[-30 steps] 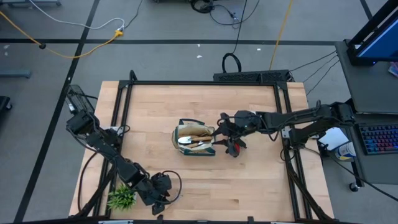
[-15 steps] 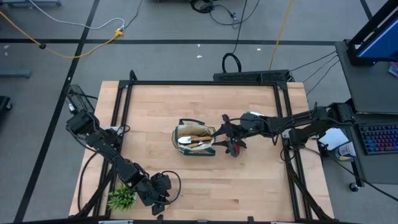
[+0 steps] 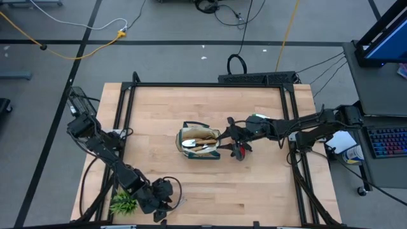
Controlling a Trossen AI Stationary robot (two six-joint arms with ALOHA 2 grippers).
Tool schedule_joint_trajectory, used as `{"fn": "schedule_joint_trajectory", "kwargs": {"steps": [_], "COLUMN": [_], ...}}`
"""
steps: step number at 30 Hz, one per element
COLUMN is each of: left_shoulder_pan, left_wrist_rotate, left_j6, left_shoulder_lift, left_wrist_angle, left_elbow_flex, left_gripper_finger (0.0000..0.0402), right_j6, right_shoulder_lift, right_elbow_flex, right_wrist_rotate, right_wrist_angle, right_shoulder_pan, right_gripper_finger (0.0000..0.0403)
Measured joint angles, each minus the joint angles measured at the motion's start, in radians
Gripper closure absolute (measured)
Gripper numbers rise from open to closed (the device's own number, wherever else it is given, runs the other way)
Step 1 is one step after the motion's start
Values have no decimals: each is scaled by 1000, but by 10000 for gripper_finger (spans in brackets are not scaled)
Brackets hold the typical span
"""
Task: Pick & Place Garden tools in Gardening bag
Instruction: Put the brown hand rake into the green gardening bag
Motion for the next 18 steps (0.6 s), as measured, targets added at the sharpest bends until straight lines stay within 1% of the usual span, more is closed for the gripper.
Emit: {"fn": "schedule_joint_trajectory", "kwargs": {"steps": [7, 9, 14, 18], "left_shoulder_pan": [1, 1, 1, -8], "left_wrist_rotate": [0, 4, 34, 30], "left_j6": [-7, 11, 61, 40], "left_shoulder_lift": [3, 27, 111, 135], "left_wrist_angle": [-16, -64, -260, -367], "left_elbow_flex": [12, 56, 212, 291], "left_gripper_finger": [225, 225, 225, 225], "right_j6": [0, 0, 0, 1], "right_shoulder_lift": [0, 0, 0, 0], "right_elbow_flex": [0, 0, 0, 1], "right_wrist_rotate": [0, -3, -3, -4], "right_wrist_angle": [0, 0, 1, 5], "right_shoulder_pan": [0, 0, 0, 0], "right_gripper_finger": [248, 248, 248, 248]}}
